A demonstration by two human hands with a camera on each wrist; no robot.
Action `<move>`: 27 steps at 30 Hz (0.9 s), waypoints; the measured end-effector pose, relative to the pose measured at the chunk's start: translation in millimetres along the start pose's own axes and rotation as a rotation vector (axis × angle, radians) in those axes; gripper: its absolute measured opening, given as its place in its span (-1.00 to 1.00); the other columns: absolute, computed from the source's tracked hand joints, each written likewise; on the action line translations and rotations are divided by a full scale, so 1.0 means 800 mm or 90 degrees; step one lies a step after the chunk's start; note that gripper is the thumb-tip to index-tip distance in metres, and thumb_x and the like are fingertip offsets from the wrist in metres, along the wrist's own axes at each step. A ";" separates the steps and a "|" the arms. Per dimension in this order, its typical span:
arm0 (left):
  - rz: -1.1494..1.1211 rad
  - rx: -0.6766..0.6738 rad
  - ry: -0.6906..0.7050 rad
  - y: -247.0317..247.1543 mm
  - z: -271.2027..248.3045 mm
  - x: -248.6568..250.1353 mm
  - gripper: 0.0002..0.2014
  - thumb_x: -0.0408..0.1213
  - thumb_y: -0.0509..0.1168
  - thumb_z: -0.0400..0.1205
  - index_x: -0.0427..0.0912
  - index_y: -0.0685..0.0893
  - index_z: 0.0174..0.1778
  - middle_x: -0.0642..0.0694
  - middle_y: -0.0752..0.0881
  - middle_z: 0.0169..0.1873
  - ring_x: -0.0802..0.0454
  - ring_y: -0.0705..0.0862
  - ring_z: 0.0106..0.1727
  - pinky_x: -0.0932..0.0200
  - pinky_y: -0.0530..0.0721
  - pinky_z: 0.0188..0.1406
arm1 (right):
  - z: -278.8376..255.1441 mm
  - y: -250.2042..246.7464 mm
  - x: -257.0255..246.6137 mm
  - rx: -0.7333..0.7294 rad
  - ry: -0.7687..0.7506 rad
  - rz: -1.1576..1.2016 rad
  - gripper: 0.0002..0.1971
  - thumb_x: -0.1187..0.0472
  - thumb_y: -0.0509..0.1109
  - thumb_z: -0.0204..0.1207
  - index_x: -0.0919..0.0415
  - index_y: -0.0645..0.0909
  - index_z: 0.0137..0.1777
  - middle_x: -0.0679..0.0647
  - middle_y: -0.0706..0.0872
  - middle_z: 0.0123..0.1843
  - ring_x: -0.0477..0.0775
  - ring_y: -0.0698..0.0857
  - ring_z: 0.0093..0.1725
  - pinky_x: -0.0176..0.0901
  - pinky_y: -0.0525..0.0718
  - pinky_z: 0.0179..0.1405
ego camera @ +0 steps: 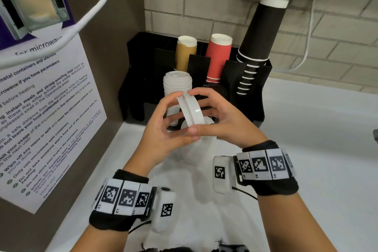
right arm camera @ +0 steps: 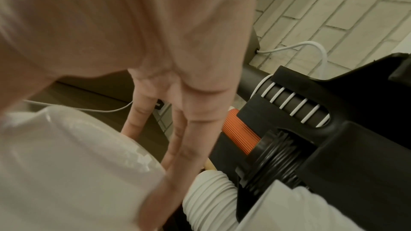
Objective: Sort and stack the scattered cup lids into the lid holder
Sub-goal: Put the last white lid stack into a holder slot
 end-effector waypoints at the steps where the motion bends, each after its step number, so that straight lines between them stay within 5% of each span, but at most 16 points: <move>1: 0.000 -0.003 0.003 0.001 0.000 0.002 -0.16 -0.25 0.65 0.25 0.18 0.46 0.43 0.13 0.52 0.40 0.12 0.62 0.34 0.15 0.75 0.02 | 0.000 0.000 0.000 -0.001 -0.001 0.002 -0.33 0.17 0.63 0.28 -0.06 0.47 0.40 -0.05 0.66 0.23 -0.15 0.66 0.20 -0.30 0.66 0.07; 8: 0.012 -0.009 -0.003 0.004 0.001 0.003 -0.09 -0.35 0.68 0.22 0.23 0.44 0.45 0.11 0.50 0.44 0.12 0.61 0.36 0.15 0.74 0.04 | 0.000 0.000 -0.005 0.002 -0.015 -0.003 -0.33 0.24 0.65 0.28 0.03 0.51 0.39 -0.07 0.67 0.22 -0.13 0.65 0.23 -0.27 0.64 0.21; 15: 0.018 -0.027 -0.008 0.006 0.002 -0.001 -0.05 -0.30 0.61 0.24 0.25 0.37 0.54 0.11 0.43 0.53 0.11 0.54 0.47 0.05 0.70 0.26 | -0.001 -0.004 -0.003 0.016 -0.027 -0.017 -0.33 0.22 0.65 0.30 -0.04 0.50 0.40 -0.05 0.67 0.19 -0.13 0.69 0.16 -0.23 0.70 0.09; 18: 0.033 0.010 -0.009 -0.010 0.003 -0.001 -0.19 -0.18 0.56 0.31 0.34 0.40 0.46 0.16 0.48 0.47 0.15 0.54 0.47 0.17 0.65 0.31 | 0.000 -0.037 -0.004 0.086 -0.040 -0.027 -0.31 0.14 0.67 0.27 -0.12 0.46 0.38 -0.05 0.64 0.22 -0.09 0.70 0.14 -0.17 0.73 0.02; 21: 0.082 0.116 0.002 -0.046 0.003 0.004 -0.44 -0.13 0.46 0.41 0.23 0.53 0.34 0.10 0.56 0.36 0.13 0.64 0.33 0.33 0.65 0.14 | -0.003 -0.110 0.000 0.236 -0.048 -0.057 -0.33 0.00 0.65 0.21 -0.26 0.41 0.28 -0.10 0.64 0.22 -0.09 0.70 0.12 -0.26 0.72 -0.03; 23: 0.112 0.167 0.006 -0.066 0.002 0.005 -0.60 -0.20 0.43 0.52 0.15 0.58 0.26 0.10 0.60 0.29 0.14 0.68 0.22 0.27 0.64 0.12 | -0.002 -0.154 0.016 0.291 -0.018 -0.137 -0.32 0.04 0.66 0.25 -0.24 0.35 0.28 -0.14 0.61 0.19 -0.10 0.69 0.10 -0.33 0.68 -0.09; 27: 0.140 0.205 0.001 -0.084 -0.001 0.004 -0.64 -0.43 0.39 0.62 0.17 0.63 0.15 0.13 0.64 0.23 0.19 0.69 0.11 0.17 0.63 0.15 | 0.017 -0.192 0.079 0.222 0.128 -0.306 -0.18 0.19 0.68 0.24 0.04 0.28 0.43 0.06 0.55 0.27 0.15 0.60 0.20 0.02 0.63 0.13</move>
Point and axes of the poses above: each hand's wrist, its own z-axis towards the middle knuckle, its own y-axis out of the palm, x = y × z, the point moved 9 cm from there along z, towards the middle knuckle
